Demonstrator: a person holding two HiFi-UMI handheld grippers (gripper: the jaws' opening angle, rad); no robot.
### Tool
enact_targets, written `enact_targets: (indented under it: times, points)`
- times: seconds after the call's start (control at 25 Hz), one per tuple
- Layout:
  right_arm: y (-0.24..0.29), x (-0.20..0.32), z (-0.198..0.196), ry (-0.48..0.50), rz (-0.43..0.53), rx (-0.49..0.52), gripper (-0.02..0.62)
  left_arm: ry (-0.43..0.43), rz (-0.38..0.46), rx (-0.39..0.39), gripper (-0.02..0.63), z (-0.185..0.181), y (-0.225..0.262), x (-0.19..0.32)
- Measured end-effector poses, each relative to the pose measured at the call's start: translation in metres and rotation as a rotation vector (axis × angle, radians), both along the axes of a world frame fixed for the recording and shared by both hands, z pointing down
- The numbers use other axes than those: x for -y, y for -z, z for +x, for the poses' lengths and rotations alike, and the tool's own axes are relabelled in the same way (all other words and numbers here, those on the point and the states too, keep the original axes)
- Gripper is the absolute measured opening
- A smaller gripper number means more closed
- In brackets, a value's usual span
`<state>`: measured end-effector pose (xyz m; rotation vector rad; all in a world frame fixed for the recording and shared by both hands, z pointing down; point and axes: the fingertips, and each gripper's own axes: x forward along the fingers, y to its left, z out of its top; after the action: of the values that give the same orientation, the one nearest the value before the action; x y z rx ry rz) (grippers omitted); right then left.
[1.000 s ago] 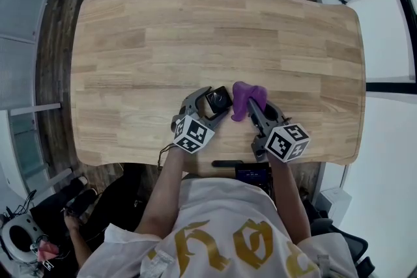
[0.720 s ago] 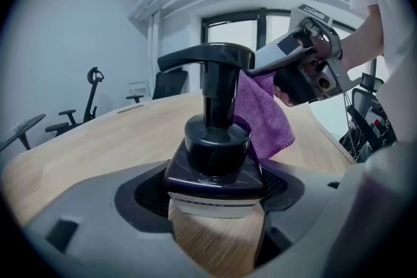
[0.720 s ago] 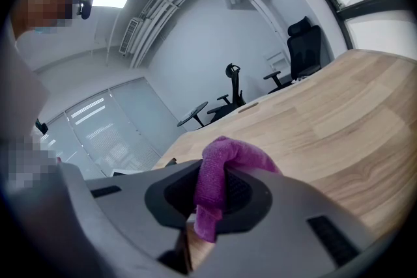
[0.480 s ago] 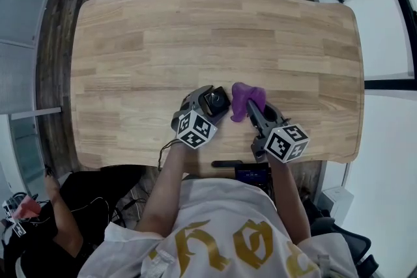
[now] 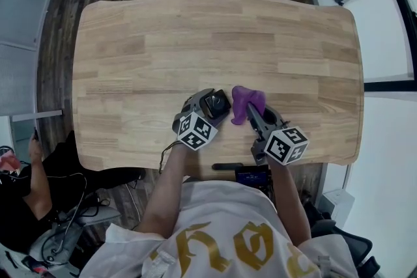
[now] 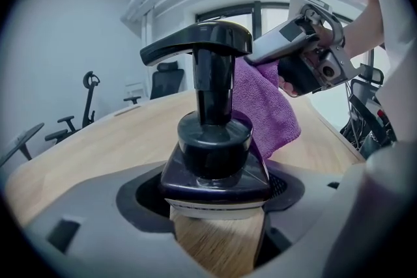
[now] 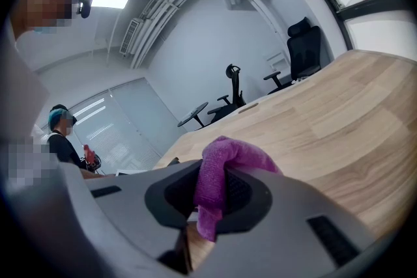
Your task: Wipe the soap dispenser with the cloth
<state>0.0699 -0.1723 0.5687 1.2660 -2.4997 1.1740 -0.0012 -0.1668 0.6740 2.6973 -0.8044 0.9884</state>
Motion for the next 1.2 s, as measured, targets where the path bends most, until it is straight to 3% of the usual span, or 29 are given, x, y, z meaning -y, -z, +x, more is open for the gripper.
enact_targets:
  times: [0.48,0.92,1.2]
  points:
    - [0.006,-0.002,0.011,-0.028,0.011,0.004,0.041,0.023,-0.042,0.012,0.331,-0.004,0.002,-0.004]
    - [0.054,-0.005,-0.007,-0.005,0.107,0.039,0.041,0.1,0.032,-0.024,0.331,-0.021,0.058,0.0]
    - [0.087,-0.018,-0.011,-0.001,0.178,0.063,0.04,0.087,0.06,-0.016,0.331,-0.025,0.092,-0.014]
